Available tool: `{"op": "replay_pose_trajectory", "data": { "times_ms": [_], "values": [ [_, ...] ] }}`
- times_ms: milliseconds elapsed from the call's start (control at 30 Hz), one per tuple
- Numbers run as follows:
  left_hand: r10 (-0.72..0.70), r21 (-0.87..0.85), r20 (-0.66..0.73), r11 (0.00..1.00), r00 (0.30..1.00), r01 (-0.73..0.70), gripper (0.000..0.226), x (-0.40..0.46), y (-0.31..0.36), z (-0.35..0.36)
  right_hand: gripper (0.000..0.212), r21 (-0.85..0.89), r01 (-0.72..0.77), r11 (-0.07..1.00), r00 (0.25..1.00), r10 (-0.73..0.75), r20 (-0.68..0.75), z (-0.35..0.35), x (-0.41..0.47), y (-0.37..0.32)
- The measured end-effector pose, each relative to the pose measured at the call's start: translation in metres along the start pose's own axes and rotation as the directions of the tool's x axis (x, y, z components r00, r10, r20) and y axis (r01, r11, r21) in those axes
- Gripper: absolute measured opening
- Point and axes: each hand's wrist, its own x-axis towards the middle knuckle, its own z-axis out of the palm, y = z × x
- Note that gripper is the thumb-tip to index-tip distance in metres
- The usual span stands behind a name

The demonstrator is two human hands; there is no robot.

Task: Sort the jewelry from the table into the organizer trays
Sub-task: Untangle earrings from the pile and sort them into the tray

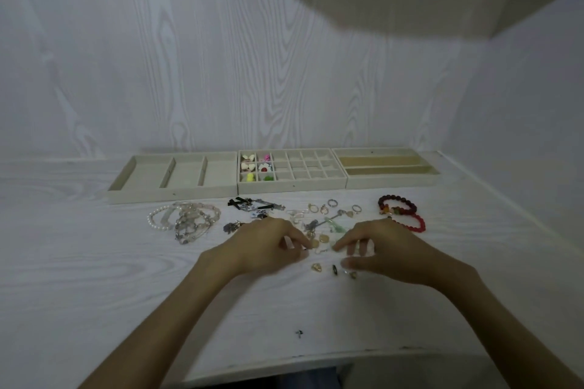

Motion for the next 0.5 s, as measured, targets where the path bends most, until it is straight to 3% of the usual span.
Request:
{"op": "replay_pose_trajectory", "data": {
  "times_ms": [200,367,500],
  "values": [
    [-0.007,-0.019,-0.024,1.0,1.0,0.006,0.013,0.001,-0.001,0.001,0.039,0.109,0.055,0.992,0.998,-0.055,-0.008,0.028,0.003,0.004],
    [-0.07,-0.034,-0.038,0.997,0.997,0.069,0.01,0.0,-0.007,-0.001,0.024,0.168,0.107,0.98,0.987,-0.085,-0.134,0.043,0.018,-0.004],
    [-0.135,-0.058,-0.098,0.99,0.986,0.13,0.015,-0.002,-0.016,-0.004,0.017,0.172,0.048,0.984,0.977,-0.01,-0.214,0.045,0.038,-0.009]
  ]
}}
